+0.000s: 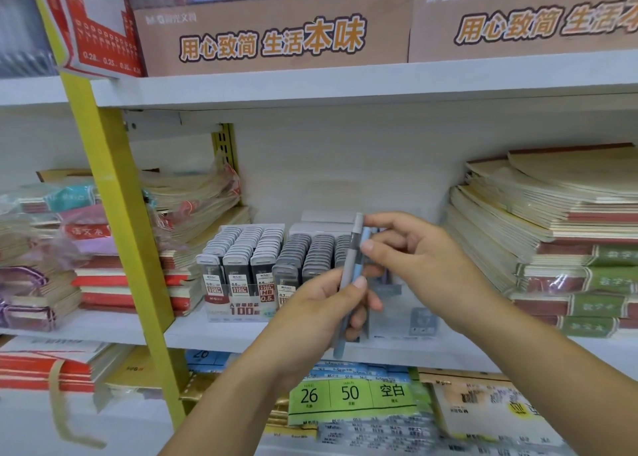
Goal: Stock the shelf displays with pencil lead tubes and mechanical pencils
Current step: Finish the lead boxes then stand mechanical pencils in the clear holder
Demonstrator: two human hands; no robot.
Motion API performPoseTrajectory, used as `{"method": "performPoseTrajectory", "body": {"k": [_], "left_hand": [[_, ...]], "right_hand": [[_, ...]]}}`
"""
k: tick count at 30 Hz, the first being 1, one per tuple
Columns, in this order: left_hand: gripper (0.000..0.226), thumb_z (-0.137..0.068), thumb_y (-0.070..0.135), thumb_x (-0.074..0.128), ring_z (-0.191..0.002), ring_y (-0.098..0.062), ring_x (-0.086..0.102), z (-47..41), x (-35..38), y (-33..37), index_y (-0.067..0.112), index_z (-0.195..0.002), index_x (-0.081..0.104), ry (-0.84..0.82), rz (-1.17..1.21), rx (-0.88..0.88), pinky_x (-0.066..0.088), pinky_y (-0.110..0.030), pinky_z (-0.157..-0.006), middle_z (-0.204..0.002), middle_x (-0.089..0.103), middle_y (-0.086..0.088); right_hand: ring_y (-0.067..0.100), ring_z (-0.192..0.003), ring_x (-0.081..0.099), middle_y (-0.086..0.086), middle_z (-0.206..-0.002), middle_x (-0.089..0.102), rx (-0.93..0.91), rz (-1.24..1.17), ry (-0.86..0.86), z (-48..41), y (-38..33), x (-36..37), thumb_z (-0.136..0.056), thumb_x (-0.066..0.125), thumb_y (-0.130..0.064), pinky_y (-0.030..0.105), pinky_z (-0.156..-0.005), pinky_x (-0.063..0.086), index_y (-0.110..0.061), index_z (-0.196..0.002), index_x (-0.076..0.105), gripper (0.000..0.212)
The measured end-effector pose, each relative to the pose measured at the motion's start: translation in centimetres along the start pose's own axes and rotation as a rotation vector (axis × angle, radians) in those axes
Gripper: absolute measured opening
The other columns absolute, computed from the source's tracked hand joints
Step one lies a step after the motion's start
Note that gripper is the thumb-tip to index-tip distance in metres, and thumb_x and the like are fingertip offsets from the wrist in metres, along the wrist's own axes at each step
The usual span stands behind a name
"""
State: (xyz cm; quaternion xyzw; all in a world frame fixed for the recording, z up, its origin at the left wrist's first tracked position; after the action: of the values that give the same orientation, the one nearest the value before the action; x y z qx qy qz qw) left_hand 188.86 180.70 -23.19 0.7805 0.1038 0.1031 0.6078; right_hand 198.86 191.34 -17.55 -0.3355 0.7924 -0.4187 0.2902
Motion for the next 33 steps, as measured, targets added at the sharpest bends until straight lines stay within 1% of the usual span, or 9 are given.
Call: {"method": "performPoseTrajectory", "body": {"k": [2,4,6,9,13,15,18,28,33], "left_hand": [[0.027,-0.097,0.037,0.054,-0.074,-0.010,0.062,0.1,0.1,-0.3,0.028,-0.115,0.072,-0.013,0.015,-0.034,0.054,-0.023,-0.070,-0.090,0.073,-0.002],[0.026,-0.096,0.039,0.055,-0.076,-0.015,0.067,0.4,-0.2,-0.6,0.030,-0.116,0.069,0.004,0.024,-0.067,0.057,-0.029,-0.071,-0.094,0.075,-0.006],[0.021,-0.102,0.037,0.049,-0.063,-0.011,0.062,0.7,-0.9,-0.9,0.038,-0.114,0.067,0.068,-0.065,-0.072,0.054,-0.026,-0.058,-0.090,0.075,-0.003],[0.024,-0.104,0.039,0.045,-0.046,-0.005,0.039,1.1,-1.9,-1.1,0.045,-0.108,0.069,0.146,-0.126,-0.065,0.034,-0.018,-0.043,-0.070,0.063,0.005],[0.024,-0.103,0.038,0.048,-0.045,-0.004,0.034,1.0,-2.5,-0.8,0.041,-0.100,0.072,0.204,-0.083,-0.049,0.028,-0.017,-0.041,-0.064,0.056,0.008],[0.027,-0.105,0.034,0.047,-0.046,-0.006,0.034,0.9,-2.6,-0.7,0.039,-0.098,0.073,0.211,-0.049,-0.035,0.029,-0.018,-0.042,-0.065,0.057,0.006],[0.032,-0.106,0.026,0.044,-0.048,-0.007,0.037,0.8,-2.8,-0.6,0.035,-0.097,0.074,0.219,-0.017,-0.018,0.031,-0.019,-0.043,-0.066,0.058,0.004],[0.035,-0.107,0.026,0.045,-0.050,-0.006,0.040,1.0,-3.3,-0.5,0.037,-0.093,0.075,0.273,-0.039,-0.026,0.034,-0.019,-0.046,-0.067,0.057,0.005],[0.034,-0.106,0.027,0.046,-0.051,-0.006,0.041,1.0,-3.0,-0.6,0.038,-0.093,0.075,0.278,-0.058,-0.027,0.034,-0.020,-0.048,-0.067,0.057,0.006]], "right_hand": [[0.014,-0.066,0.065,0.000,-0.076,0.074,-0.001,-0.002,0.084,0.0,-0.2,-0.7,-0.090,0.063,-0.007,0.025,-0.062,0.051,-0.019,-0.104,0.064,0.019],[0.016,-0.069,0.067,0.000,-0.081,0.076,-0.052,-0.028,0.208,-0.2,-0.7,-2.1,-0.091,0.061,-0.007,0.023,-0.059,0.051,-0.019,-0.103,0.062,0.017],[0.012,-0.071,0.070,0.001,-0.084,0.075,-0.154,-0.059,0.347,-0.2,-1.7,-3.8,-0.094,0.058,-0.006,0.019,-0.055,0.052,-0.019,-0.102,0.060,0.016],[0.016,-0.080,0.070,0.004,-0.088,0.072,-0.309,0.100,0.441,-0.1,-2.8,-5.6,-0.094,0.059,-0.012,0.021,-0.060,0.055,-0.026,-0.103,0.056,0.017],[0.014,-0.083,0.066,-0.004,-0.088,0.067,-0.283,0.488,0.340,-1.2,-1.4,-4.9,-0.091,0.065,-0.017,0.034,-0.074,0.056,-0.028,-0.100,0.055,0.018],[0.004,-0.082,0.064,-0.011,-0.088,0.066,-0.262,0.654,0.245,-1.6,-0.2,-4.0,-0.090,0.066,-0.020,0.029,-0.076,0.054,-0.026,-0.101,0.058,0.016],[0.005,-0.082,0.063,-0.011,-0.089,0.066,-0.294,0.802,0.145,-1.7,1.3,-3.1,-0.091,0.065,-0.021,0.028,-0.075,0.054,-0.025,-0.103,0.058,0.014],[0.011,-0.076,0.065,-0.011,-0.080,0.064,-0.244,0.834,0.097,-2.8,2.2,-2.6,-0.087,0.071,-0.026,0.029,-0.070,0.054,-0.031,-0.096,0.047,0.027],[0.014,-0.073,0.058,-0.011,-0.081,0.057,-0.367,1.072,0.217,-3.7,2.3,-2.3,-0.083,0.072,-0.033,0.024,-0.055,0.039,-0.021,-0.093,0.062,0.019]]}}
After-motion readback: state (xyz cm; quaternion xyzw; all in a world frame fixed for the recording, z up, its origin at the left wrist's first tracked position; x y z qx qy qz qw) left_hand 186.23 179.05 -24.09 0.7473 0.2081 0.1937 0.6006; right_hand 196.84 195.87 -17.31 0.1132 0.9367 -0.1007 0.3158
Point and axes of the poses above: each hand's wrist, its own z-axis away from the middle knuckle, its own x-axis out of the palm, y = z × x, the point moved 3 cm from there along -z, towards the middle knuckle
